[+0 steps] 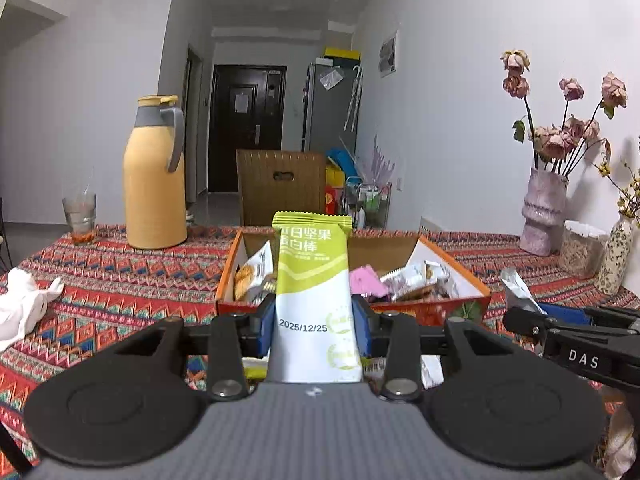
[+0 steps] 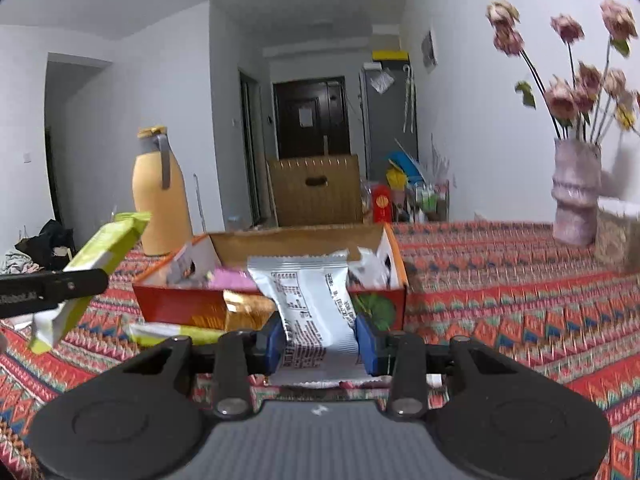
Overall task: Organize snacks
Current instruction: 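Carry both snacks over the box and open both grippers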
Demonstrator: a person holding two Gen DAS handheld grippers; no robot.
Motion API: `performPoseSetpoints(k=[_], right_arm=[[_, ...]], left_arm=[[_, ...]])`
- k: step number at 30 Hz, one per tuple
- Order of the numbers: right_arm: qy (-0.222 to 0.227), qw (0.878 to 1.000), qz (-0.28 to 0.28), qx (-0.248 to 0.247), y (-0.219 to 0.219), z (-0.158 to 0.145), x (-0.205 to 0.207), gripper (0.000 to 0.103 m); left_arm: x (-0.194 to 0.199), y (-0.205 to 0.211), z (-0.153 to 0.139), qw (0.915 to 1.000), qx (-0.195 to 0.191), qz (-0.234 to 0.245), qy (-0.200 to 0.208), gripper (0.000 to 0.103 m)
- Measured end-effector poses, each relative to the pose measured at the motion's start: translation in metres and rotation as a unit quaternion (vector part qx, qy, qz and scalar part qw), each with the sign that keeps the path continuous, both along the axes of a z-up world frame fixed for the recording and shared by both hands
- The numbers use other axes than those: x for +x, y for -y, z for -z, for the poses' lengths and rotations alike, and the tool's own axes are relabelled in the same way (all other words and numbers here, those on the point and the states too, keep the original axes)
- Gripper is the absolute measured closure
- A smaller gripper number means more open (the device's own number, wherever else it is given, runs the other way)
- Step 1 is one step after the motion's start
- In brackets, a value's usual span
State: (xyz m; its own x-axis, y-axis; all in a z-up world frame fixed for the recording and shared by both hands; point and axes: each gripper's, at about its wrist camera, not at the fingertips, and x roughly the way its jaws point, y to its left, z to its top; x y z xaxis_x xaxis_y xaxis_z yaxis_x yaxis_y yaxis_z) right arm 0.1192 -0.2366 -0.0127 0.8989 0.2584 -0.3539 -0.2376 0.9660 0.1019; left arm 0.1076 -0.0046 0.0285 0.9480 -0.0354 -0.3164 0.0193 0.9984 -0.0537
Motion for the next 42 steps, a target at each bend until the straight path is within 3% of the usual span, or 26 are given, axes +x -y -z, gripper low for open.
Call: performPoseSetpoints(k=[9, 22, 32, 42], right_arm=[[0.033, 0.999, -0.010, -0.008, -0.020, -0.028, 0.027, 0.065], [0.043, 0.999, 0.003, -0.004, -0.035, -0.045, 0.093, 0.065], [0.026, 0.999, 0.025, 0.000, -0.046, -0.033, 0.149, 0.065], [0.002, 1.000, 0.020, -0.005, -0.049, 0.000, 0.171, 0.065]], left_arm=[[0.028, 0.000, -0.016, 0.9999, 0.006, 0.001, 0.015, 0.064], [0.089, -0.001, -0.026, 0.9999, -0.001, -0.004, 0.012, 0.064], [0.137, -0.010, -0.019, 0.9995, -0.018, -0.025, 0.006, 0.064], [0.158, -0.018, 0.008, 0.9990, -0.025, -0.033, -0.016, 0.064]])
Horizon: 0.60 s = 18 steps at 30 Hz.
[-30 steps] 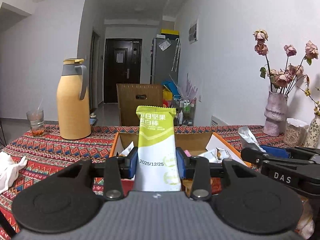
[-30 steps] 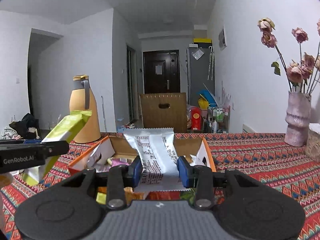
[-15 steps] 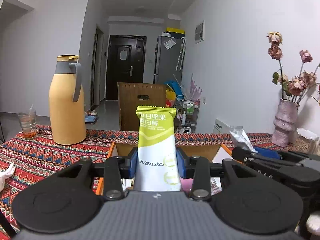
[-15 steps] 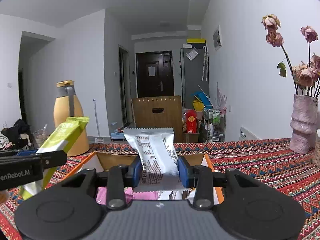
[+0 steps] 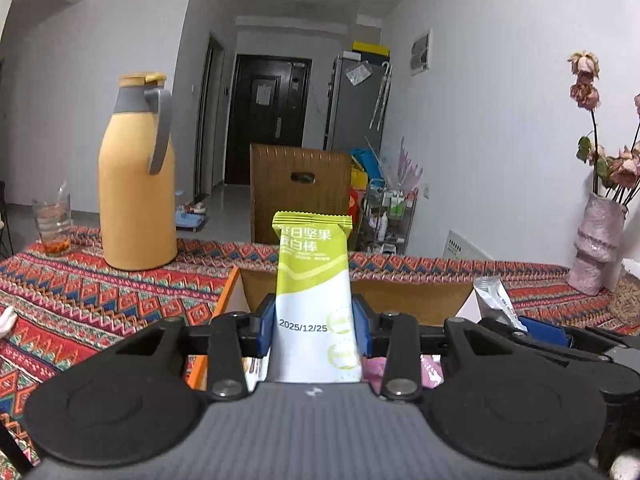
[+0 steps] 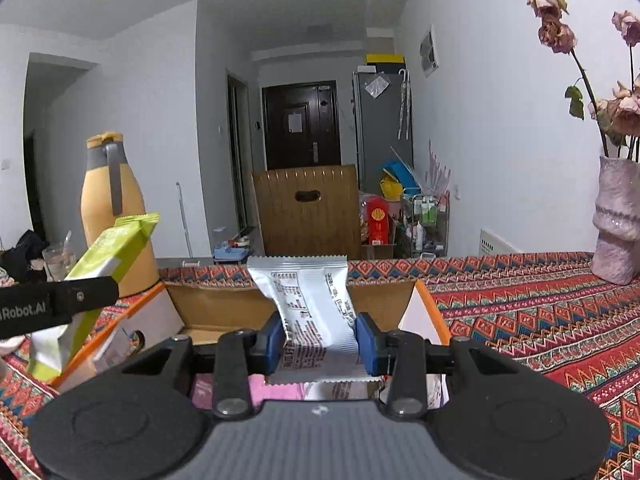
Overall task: Organize snacks
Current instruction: 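Carry both snacks over the box and open both grippers, then withdraw both grippers from the box toward the remaining snacks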
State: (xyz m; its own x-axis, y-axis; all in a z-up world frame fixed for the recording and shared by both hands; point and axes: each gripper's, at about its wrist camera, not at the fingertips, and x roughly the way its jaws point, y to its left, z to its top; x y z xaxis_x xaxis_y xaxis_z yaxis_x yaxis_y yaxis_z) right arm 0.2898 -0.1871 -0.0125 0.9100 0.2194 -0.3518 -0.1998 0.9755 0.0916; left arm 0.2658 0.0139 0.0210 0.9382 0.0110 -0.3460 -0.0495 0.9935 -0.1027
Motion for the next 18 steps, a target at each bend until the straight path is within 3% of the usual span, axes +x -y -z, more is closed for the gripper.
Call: performPoseSetpoints(k=[6, 7, 8, 9, 10, 11, 12, 18], right_arm=[[-0.017, 1.000, -0.001, -0.013, -0.004, 0.010, 0.005, 0.065], [-0.019, 1.000, 0.003, -0.013, -0.004, 0.011, 0.006, 0.065], [-0.021, 1.000, 0.008, -0.013, -0.003, 0.012, 0.006, 0.064], [-0.023, 1.000, 0.014, -0.013, -0.001, 0.012, 0.006, 0.051], [-0.028, 0.999, 0.017, -0.013, -0.002, 0.013, 0.006, 0.028], [-0.029, 0.999, 0.023, -0.012, 0.000, 0.014, 0.006, 0.016], [-0.027, 0.999, 0.030, -0.011, 0.001, 0.014, 0.005, 0.003], [-0.028, 0.999, 0.042, 0.004, 0.008, 0.013, 0.002, 0.000]], left_arm=[[0.007, -0.002, 0.012, 0.9996, -0.006, 0.015, -0.024, 0.061], [0.006, -0.002, 0.012, 0.9996, -0.006, 0.014, -0.024, 0.054], [0.005, -0.002, 0.012, 0.9997, -0.006, 0.012, -0.023, 0.038], [0.004, -0.003, 0.011, 0.9998, -0.007, 0.007, -0.019, 0.027], [0.001, -0.004, 0.010, 0.9999, -0.008, -0.002, -0.013, 0.010], [-0.001, -0.005, 0.009, 0.9999, -0.008, -0.010, -0.007, 0.000], [-0.004, -0.006, 0.007, 0.9998, -0.011, -0.016, -0.003, 0.000], [-0.001, -0.010, 0.007, 0.9992, -0.023, -0.028, -0.017, 0.000]])
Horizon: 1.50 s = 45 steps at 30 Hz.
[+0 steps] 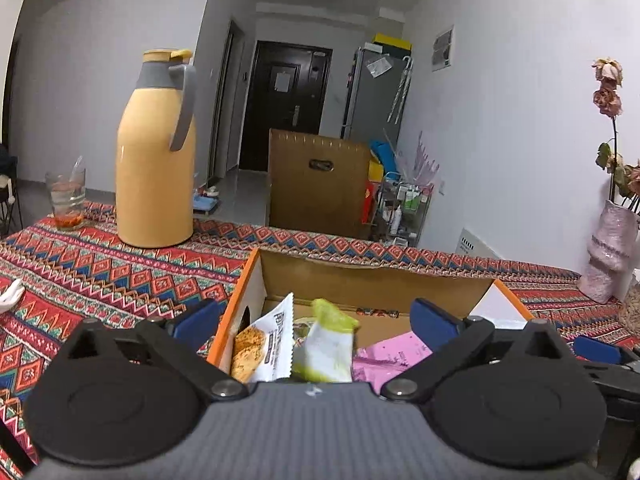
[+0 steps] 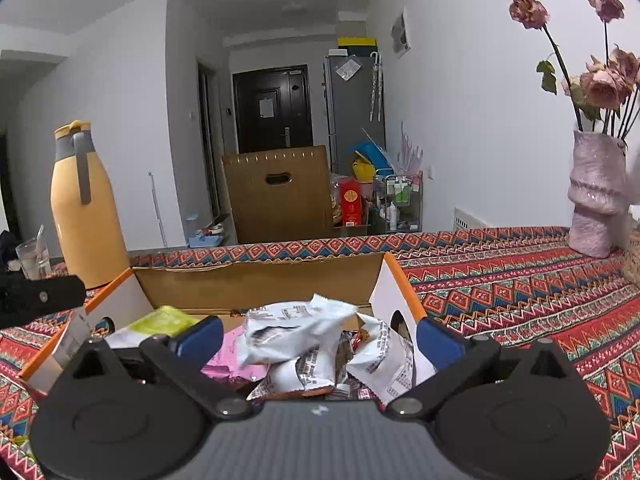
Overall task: Organize snacks
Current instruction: 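Withdraw both grippers from the box toward the remaining snacks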
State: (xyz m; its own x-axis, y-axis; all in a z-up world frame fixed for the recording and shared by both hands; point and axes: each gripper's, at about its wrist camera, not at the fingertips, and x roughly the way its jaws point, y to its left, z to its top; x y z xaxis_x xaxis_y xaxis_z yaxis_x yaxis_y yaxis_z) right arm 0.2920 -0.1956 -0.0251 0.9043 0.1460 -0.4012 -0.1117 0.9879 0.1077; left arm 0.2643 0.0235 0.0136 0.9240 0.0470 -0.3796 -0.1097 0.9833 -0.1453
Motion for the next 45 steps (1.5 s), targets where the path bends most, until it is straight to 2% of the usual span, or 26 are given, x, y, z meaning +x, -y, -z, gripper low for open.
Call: performPoseSetpoints(k=[12, 26, 36, 45], right_arm=[[-0.004, 1.000, -0.003, -0.001, 0.001, -0.003, -0.005, 0.000], [0.007, 1.000, -0.011, 0.008, 0.010, -0.031, -0.029, 0.000], [-0.009, 1.000, -0.017, -0.019, 0.027, -0.028, -0.068, 0.000], [-0.063, 0.996, -0.023, -0.061, 0.047, 0.003, -0.096, 0.000]], left_arm=[[-0.001, -0.002, -0.001, 1.0000, -0.002, -0.003, 0.002, 0.000], [-0.035, 0.001, -0.032, 0.9996, 0.010, 0.003, 0.025, 0.000], [-0.068, -0.003, -0.018, 0.9991, 0.028, 0.028, -0.016, 0.000], [-0.097, -0.013, 0.012, 0.9967, 0.029, 0.038, -0.065, 0.000]])
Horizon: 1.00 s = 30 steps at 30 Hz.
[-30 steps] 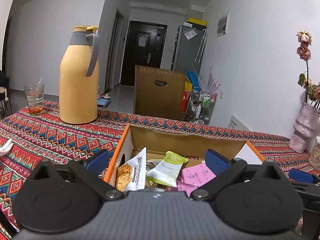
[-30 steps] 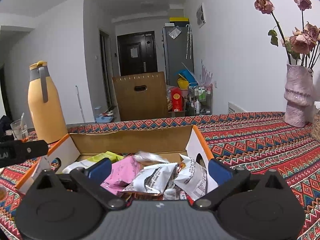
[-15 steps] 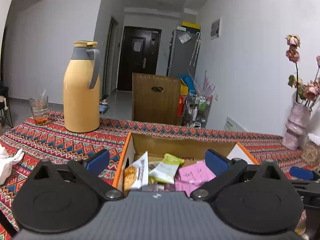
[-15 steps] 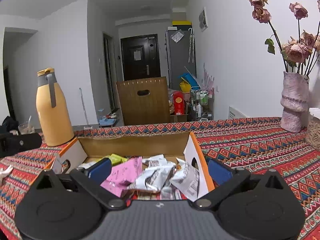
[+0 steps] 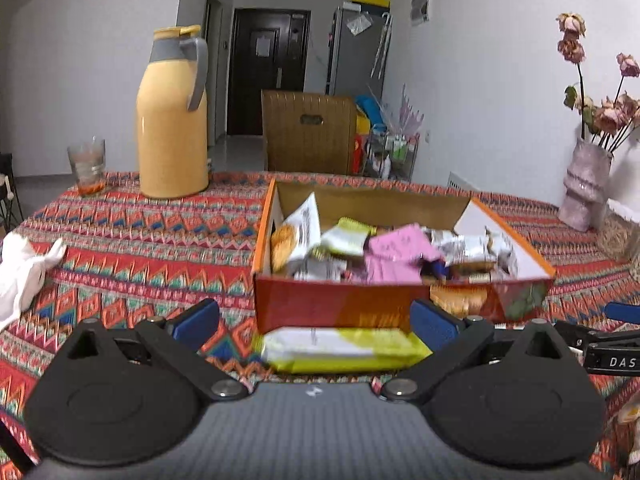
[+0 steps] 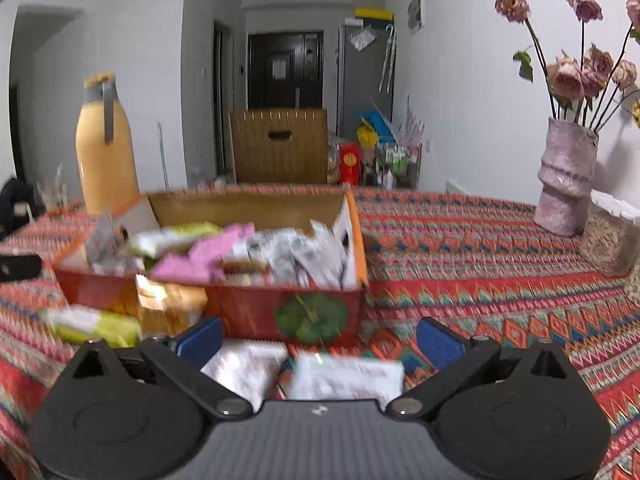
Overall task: Organize snacks
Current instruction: 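Withdraw both grippers from the box toward the remaining snacks, then close the right gripper on another white printed packet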
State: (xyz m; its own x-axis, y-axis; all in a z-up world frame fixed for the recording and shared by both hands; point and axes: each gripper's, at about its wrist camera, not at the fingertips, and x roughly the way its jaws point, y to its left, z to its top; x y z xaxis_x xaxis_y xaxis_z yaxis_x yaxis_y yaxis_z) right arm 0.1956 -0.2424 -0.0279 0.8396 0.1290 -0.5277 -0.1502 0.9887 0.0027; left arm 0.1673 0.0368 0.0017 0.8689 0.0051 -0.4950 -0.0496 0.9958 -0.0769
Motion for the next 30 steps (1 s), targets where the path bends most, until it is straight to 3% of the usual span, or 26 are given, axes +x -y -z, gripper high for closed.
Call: performPoseSetpoints(k=[5, 11, 16, 24, 26, 27, 28, 30], right_arm=[[-0.046, 0.999, 0.017, -0.017, 0.012, 0.024, 0.007, 0.000], [-0.096, 0.995, 0.041, 0.000, 0.016, 0.036, 0.035, 0.000], [-0.115, 0.992, 0.048, 0.000, 0.011, 0.051, 0.052, 0.000], [-0.105, 0.993, 0.053, 0.005, 0.012, 0.056, 0.053, 0.000], [-0.097, 0.994, 0.047, 0.008, 0.013, 0.055, 0.050, 0.012], [-0.091, 0.995, 0.043, 0.009, 0.012, 0.054, 0.047, 0.027], [-0.084, 0.996, 0.037, 0.009, 0.010, 0.053, 0.043, 0.034], [-0.075, 0.997, 0.029, 0.008, 0.008, 0.052, 0.036, 0.043]], left_arm=[[-0.002, -0.002, 0.013, 1.0000, 0.001, -0.001, -0.009, 0.000], [0.000, -0.001, 0.025, 0.9999, 0.005, -0.004, -0.011, 0.000], [0.002, -0.001, 0.030, 0.9999, 0.005, -0.002, -0.016, 0.000], [0.005, -0.003, 0.036, 0.9996, -0.001, -0.005, -0.029, 0.000], [0.006, -0.004, 0.036, 0.9995, -0.001, -0.006, -0.030, 0.000], [0.006, -0.003, 0.036, 0.9995, -0.001, -0.007, -0.030, 0.000], [0.006, -0.003, 0.036, 0.9995, -0.001, -0.007, -0.031, 0.000], [0.006, -0.003, 0.037, 0.9995, 0.000, -0.008, -0.032, 0.000]])
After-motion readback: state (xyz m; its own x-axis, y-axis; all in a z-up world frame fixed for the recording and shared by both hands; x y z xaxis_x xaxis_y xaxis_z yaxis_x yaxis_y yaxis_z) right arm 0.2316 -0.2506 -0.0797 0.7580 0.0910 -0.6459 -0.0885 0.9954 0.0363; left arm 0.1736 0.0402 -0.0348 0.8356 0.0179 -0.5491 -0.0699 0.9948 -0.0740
